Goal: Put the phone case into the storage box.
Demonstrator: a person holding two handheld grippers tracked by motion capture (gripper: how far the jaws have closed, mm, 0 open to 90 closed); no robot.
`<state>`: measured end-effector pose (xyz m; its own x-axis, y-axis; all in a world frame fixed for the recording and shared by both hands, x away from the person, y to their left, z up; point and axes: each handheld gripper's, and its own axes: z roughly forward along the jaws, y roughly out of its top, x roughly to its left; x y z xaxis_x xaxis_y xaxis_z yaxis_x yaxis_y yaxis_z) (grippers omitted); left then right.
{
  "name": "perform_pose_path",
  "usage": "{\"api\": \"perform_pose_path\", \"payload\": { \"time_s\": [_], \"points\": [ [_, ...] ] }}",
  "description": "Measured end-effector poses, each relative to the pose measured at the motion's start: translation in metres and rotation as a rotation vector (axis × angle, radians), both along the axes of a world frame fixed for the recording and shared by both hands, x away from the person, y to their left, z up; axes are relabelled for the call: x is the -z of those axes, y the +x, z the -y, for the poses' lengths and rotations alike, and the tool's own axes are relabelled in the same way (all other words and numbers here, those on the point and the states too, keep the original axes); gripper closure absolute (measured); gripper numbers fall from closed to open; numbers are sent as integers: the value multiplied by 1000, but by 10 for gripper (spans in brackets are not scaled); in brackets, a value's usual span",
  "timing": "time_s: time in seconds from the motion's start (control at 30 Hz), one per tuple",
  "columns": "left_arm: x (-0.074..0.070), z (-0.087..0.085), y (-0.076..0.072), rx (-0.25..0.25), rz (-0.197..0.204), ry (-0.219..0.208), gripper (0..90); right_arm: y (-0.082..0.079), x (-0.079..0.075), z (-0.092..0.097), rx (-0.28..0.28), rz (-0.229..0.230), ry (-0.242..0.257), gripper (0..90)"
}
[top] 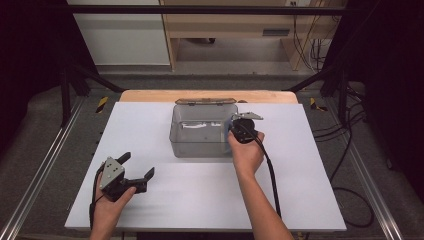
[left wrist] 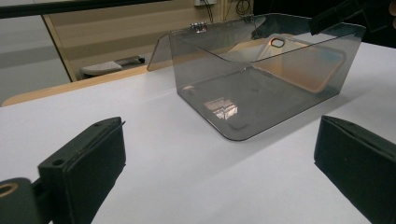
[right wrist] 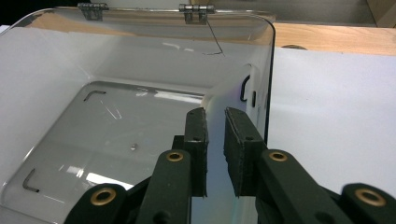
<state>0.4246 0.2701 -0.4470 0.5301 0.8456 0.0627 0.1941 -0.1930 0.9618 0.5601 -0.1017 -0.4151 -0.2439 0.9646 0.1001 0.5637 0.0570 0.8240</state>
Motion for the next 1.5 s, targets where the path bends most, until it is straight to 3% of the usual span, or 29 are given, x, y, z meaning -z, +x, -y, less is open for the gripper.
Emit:
{"api": "perform_pose_path", "payload": {
  "time_s": [0.7,1.5],
  "points": [
    [0,0,0,1,1,1,24,-2,-4,1,-11,21,10,794],
    [0,0,0,-1,1,-3,22,-12,-17,5,-33,84,35,760]
  ]
}}
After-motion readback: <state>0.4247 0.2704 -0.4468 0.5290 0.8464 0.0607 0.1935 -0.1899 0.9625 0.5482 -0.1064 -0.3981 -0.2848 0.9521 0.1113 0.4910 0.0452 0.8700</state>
